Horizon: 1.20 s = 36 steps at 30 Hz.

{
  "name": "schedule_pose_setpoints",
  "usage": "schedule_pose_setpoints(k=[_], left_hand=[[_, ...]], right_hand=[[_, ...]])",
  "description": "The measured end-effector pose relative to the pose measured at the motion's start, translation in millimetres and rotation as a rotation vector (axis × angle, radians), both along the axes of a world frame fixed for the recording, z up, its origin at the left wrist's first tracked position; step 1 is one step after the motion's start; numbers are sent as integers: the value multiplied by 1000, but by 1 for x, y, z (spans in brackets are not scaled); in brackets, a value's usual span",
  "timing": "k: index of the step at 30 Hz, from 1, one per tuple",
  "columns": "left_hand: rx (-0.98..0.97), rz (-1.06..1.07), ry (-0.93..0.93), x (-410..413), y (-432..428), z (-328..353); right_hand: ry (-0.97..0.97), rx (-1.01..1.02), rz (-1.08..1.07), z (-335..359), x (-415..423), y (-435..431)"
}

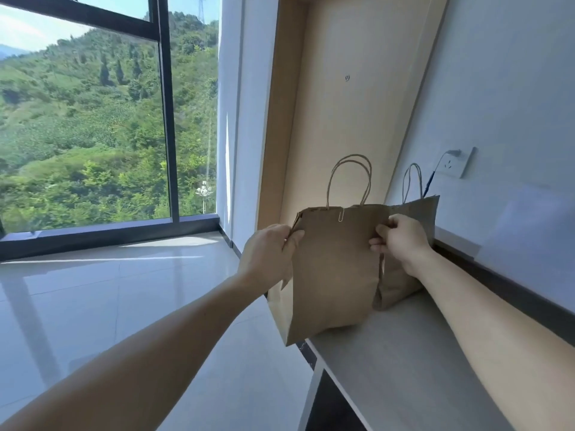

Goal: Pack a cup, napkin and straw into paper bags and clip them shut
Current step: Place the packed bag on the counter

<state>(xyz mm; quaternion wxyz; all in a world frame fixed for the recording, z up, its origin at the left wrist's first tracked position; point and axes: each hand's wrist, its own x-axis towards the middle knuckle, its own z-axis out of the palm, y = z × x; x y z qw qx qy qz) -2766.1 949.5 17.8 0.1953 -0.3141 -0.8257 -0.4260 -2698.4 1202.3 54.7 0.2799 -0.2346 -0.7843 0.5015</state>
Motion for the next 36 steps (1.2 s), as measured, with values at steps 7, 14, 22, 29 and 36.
schedule_pose_setpoints(k=[7, 14, 22, 29, 36], left_hand=[[81, -25, -45, -28, 32, -18], [128, -51, -31, -30, 60, -31], [105, -53, -47, -27, 70, -31], [-151, -55, -102, -23, 68, -3], [-448, -99, 754, 11, 61, 16]], right_hand=[[-40, 76, 17, -13, -48, 36], [30, 331, -32, -4, -45, 58], [38, 495, -44, -10, -34, 63], [42, 631, -66, -3, -12, 44], [-342, 603, -31, -6, 61, 7]])
